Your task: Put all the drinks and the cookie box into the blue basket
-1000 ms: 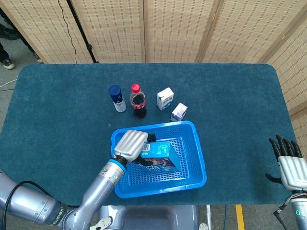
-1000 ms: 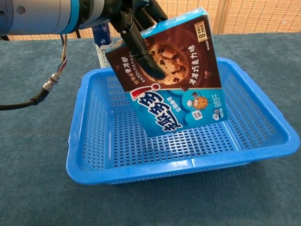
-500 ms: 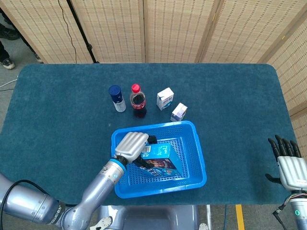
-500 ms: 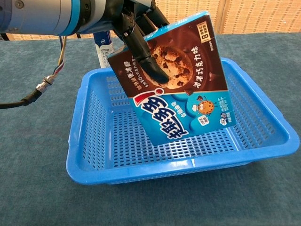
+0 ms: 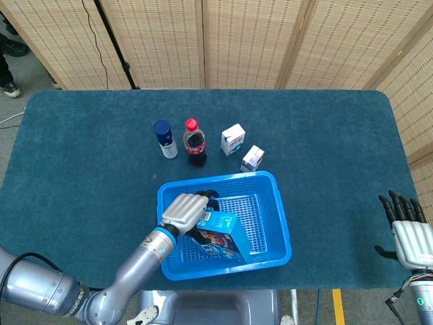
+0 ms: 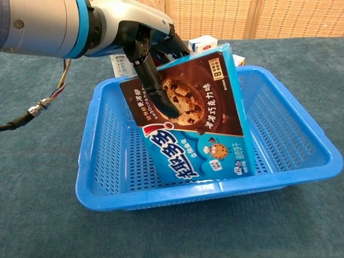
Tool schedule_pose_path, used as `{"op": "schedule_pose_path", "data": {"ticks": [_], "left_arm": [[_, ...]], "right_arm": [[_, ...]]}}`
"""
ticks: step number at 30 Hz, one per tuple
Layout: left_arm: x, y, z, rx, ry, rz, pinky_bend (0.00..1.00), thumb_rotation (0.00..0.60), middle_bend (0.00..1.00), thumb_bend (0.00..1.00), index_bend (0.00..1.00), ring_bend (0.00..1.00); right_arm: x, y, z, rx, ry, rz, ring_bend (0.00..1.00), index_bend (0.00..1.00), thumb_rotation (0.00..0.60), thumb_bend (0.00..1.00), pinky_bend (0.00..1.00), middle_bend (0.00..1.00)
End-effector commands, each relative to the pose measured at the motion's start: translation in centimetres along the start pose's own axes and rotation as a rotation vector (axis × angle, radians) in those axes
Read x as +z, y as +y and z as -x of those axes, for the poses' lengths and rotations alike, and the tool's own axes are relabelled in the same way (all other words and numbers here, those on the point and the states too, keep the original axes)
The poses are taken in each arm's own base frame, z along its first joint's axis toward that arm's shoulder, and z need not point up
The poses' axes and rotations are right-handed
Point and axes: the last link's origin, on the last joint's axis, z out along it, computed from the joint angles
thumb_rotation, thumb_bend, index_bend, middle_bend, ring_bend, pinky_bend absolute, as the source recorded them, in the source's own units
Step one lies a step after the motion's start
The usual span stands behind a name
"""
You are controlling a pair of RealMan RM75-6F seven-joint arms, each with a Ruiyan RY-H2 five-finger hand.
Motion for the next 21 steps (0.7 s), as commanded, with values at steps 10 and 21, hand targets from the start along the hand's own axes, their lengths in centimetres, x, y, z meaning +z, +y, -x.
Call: {"op": "schedule_pose_path", "data": {"ticks": [10,21], "left_arm": [[-0.3,-0.7,-2.3,-0.022,0.166,0.112,0.00,0.600,0.00,0.19,0.00,0.00],[-2.9,-5.9,-7.3,0.041,0.456,0.174,0.00,0.600,0.00,0.10,0.00,0.00]], "right_arm": [[0.0,-0.1,0.1,-0.001,-0.003,0.000,0.00,0.00,0.600,0.00,0.00,0.00],[0.0,-0.2,0.2,-0.001,-0.011,-0.006,0.00,0.00,0.600,0.00,0.00,0.00]]}}
